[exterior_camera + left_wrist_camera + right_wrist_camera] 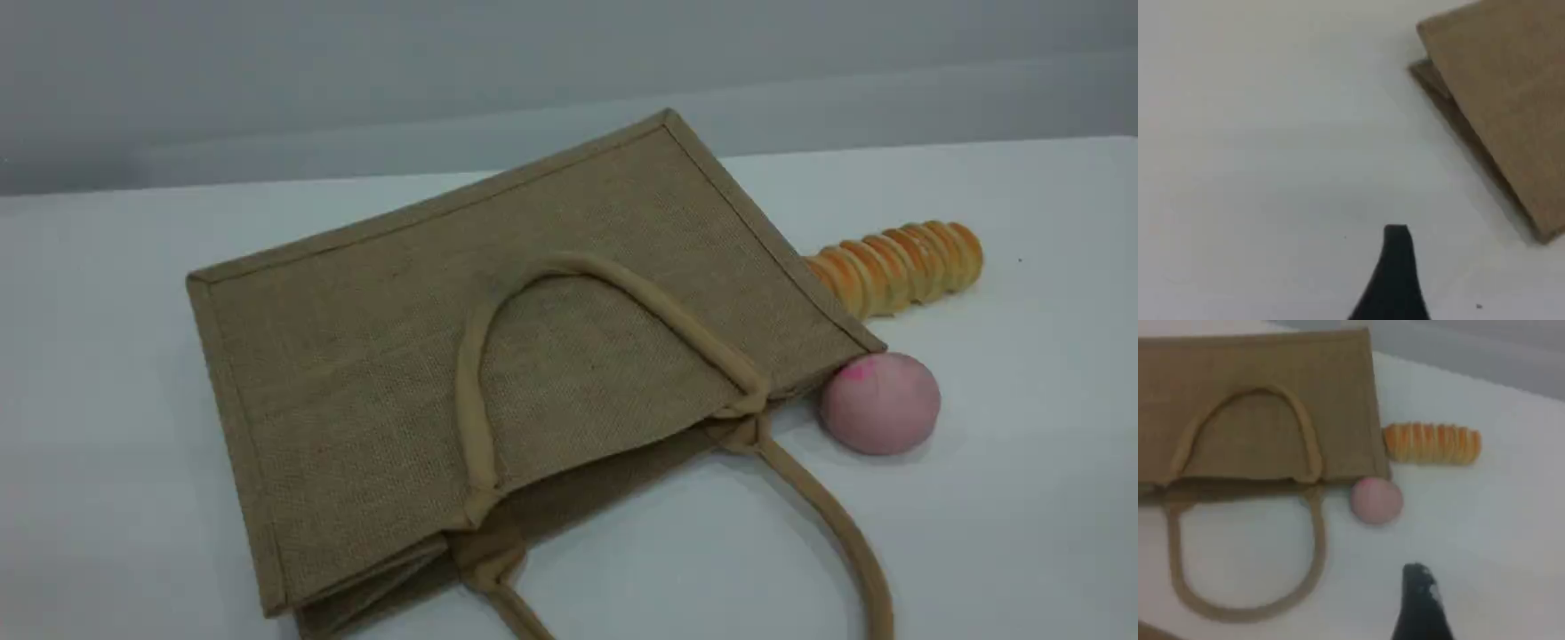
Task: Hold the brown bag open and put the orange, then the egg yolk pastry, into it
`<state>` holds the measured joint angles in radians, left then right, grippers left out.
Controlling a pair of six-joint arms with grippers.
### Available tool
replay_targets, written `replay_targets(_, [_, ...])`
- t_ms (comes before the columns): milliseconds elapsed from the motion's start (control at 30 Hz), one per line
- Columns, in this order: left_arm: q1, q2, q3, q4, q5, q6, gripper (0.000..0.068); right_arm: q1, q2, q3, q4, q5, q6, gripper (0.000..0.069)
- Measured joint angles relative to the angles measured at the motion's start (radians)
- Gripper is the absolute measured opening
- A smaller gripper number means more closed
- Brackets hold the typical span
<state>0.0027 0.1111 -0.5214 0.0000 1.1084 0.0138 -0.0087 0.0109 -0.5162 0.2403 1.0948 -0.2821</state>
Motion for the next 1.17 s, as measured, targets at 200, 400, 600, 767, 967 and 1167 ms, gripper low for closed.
replay_targets(200, [0.005,-0.099,0.000,0.000,0.001,0.000,0.0561,0.000,-0.011,0.000,0.000,0.001,0.000,0.0407])
replay_targets(400, [0.005,-0.112,0.000,0.000,0.001,0.000,0.0561,0.000,-0.011,0.000,0.002,0.000,0.000,0.0407])
replay_targets(600, [0.006,-0.111,0.000,0.000,0.001,0.000,0.0561,-0.001,-0.011,0.000,0.001,0.000,0.000,0.0407])
replay_targets(767, [0.006,-0.111,0.000,0.000,0.000,0.000,0.0561,-0.001,-0.011,0.000,0.001,0.000,-0.001,0.0407])
replay_targets(967, [0.005,-0.111,0.000,0.000,0.000,0.000,0.0561,-0.001,-0.011,0.000,0.000,0.000,0.000,0.0407])
replay_targets(1167, [0.005,-0.111,0.000,0.000,0.000,0.000,0.0561,-0.001,-0.011,0.000,0.000,0.000,0.001,0.0407])
